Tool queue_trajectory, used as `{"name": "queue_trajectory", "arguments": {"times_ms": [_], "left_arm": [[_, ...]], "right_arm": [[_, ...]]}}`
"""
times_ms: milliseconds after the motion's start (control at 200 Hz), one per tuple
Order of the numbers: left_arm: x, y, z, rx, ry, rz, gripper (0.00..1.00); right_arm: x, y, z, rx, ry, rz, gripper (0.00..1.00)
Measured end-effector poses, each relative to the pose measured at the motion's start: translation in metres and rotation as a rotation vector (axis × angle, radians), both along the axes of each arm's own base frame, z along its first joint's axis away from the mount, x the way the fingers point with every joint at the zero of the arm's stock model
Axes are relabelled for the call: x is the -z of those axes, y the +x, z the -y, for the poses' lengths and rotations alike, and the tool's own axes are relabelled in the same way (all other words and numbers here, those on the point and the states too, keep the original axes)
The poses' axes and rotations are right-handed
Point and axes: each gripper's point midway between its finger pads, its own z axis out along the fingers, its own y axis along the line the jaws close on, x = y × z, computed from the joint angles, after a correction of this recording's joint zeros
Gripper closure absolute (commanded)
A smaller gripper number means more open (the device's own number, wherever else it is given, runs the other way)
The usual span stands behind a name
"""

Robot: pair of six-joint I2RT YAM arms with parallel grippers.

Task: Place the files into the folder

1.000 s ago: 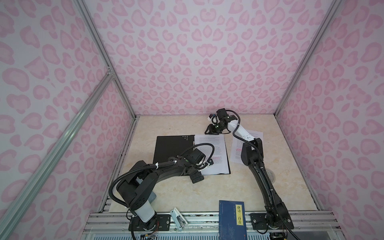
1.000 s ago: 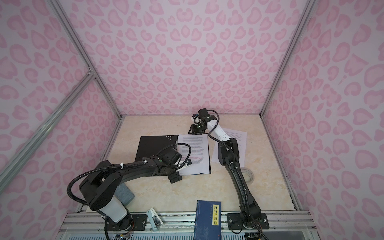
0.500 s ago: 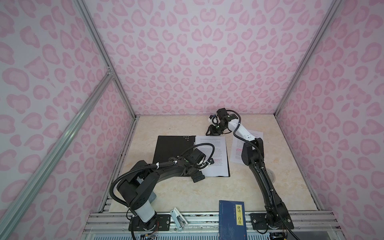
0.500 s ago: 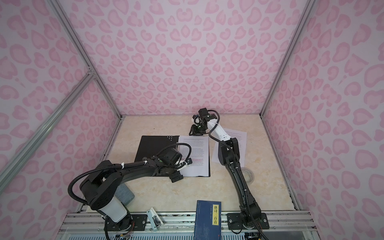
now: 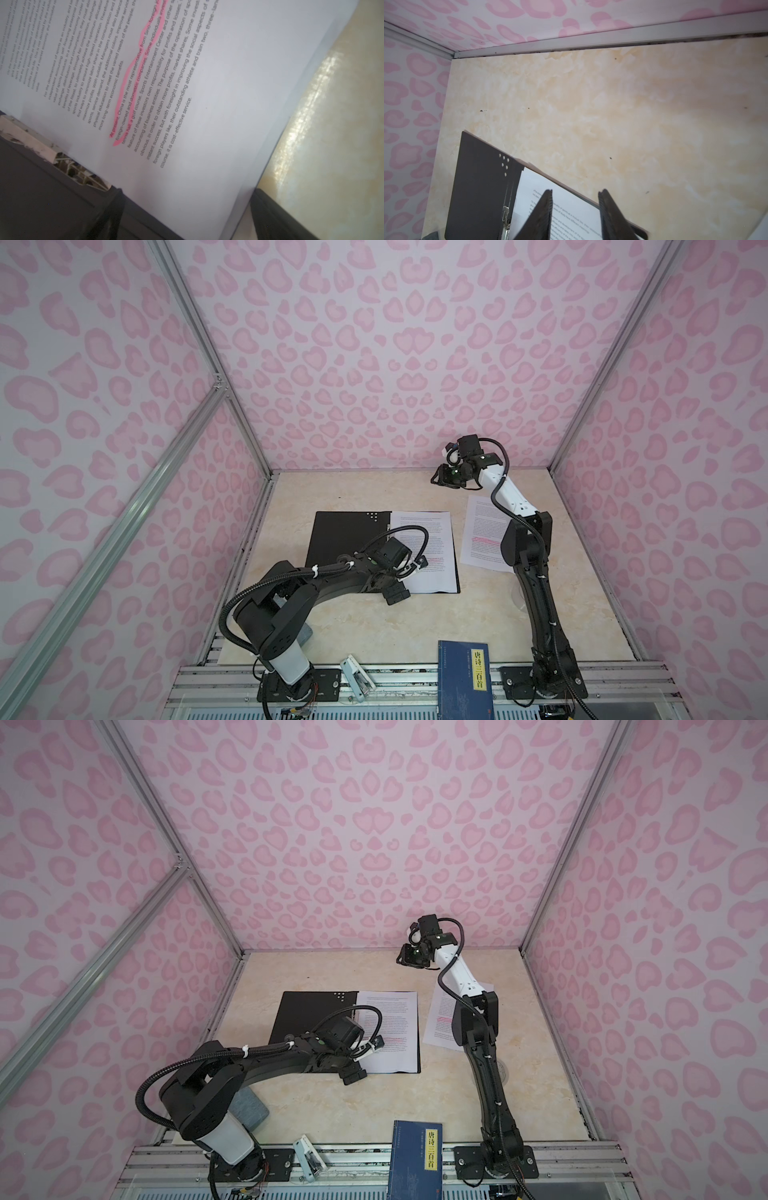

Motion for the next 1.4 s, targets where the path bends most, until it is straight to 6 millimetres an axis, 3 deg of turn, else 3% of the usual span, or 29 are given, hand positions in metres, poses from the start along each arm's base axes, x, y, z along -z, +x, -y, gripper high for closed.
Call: {"name": "queue_trajectory", "arguments": {"times_ms": [120, 325, 565, 815, 1050, 1400], "left_arm": [[-0.005, 0.0, 0.0, -0.002, -0.008, 0.014, 0.03], [-0.006, -0.021, -0.02, -0.001, 0.065, -0.046, 0.03], [-0.009, -0.034, -0.032, -0.029, 0.097, -0.09, 0.03], [-0.001, -0.04, -0.033, -0.036, 0.104, -0.125, 0.02], [0.001, -0.04, -0.027, -0.038, 0.085, -0.146, 0.02], [0.004, -0.04, -0.02, -0.035, 0.059, -0.161, 0.02]], "right_arm": [[0.019, -0.005, 0.011, 0.035, -0.04, -0.05, 0.61], [0.056, -0.025, 0.022, 0.046, -0.099, -0.155, 0.61], [0.054, -0.037, 0.043, 0.089, -0.153, -0.165, 0.6], [0.072, -0.042, 0.053, 0.103, -0.172, -0.212, 0.6], [0.085, -0.055, 0.049, 0.084, -0.167, -0.262, 0.61], [0.089, -0.064, 0.034, 0.038, -0.174, -0.27, 0.61]]}}
